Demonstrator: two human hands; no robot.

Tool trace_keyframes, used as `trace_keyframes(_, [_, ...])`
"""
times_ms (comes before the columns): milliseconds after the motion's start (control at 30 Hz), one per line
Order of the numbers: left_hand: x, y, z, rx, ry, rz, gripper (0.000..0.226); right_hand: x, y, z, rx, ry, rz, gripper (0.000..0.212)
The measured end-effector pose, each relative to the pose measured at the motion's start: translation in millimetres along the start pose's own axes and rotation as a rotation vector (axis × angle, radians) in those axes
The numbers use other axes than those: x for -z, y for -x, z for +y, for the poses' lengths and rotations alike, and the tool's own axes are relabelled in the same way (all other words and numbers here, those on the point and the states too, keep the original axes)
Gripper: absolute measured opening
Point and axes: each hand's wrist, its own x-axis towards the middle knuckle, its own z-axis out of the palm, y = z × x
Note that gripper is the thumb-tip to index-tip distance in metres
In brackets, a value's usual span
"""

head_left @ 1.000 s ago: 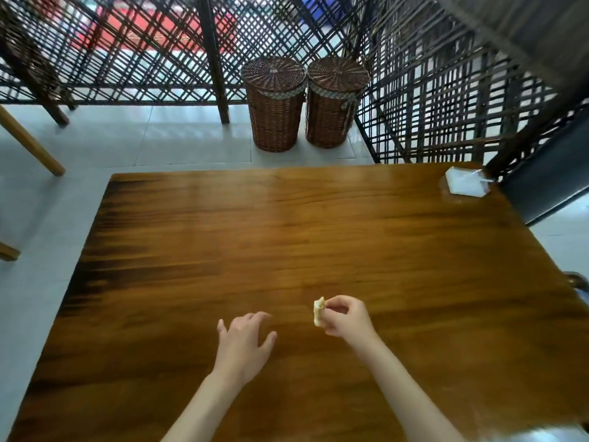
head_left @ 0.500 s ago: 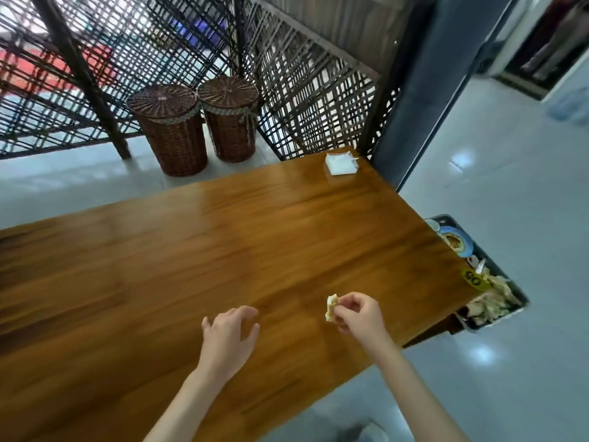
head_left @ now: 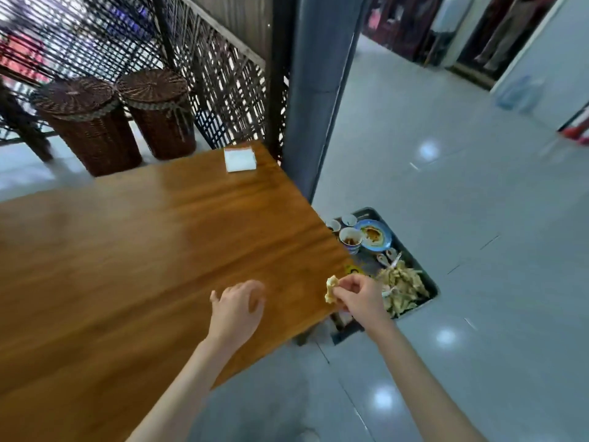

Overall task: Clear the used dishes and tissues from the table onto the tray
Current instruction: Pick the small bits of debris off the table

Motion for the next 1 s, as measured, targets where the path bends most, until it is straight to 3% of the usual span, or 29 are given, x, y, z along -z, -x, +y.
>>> trace_keyframes(233, [-69,-31,87,-0.017,0.010,-0.024,0.020,81,-51,38,-0.004,0.005,-0.032,0.012])
trace_keyframes(767, [-177,-173,201,0.057,0.028,-0.040,0.023,207,-214,75,-0.088,0.129,0.020,0.011])
trace_keyframes(1000, [-206,-231,239,0.020,-0.067,-0.024,0.025,241,-282,80,-0.110,0.170,-0.017,0.013])
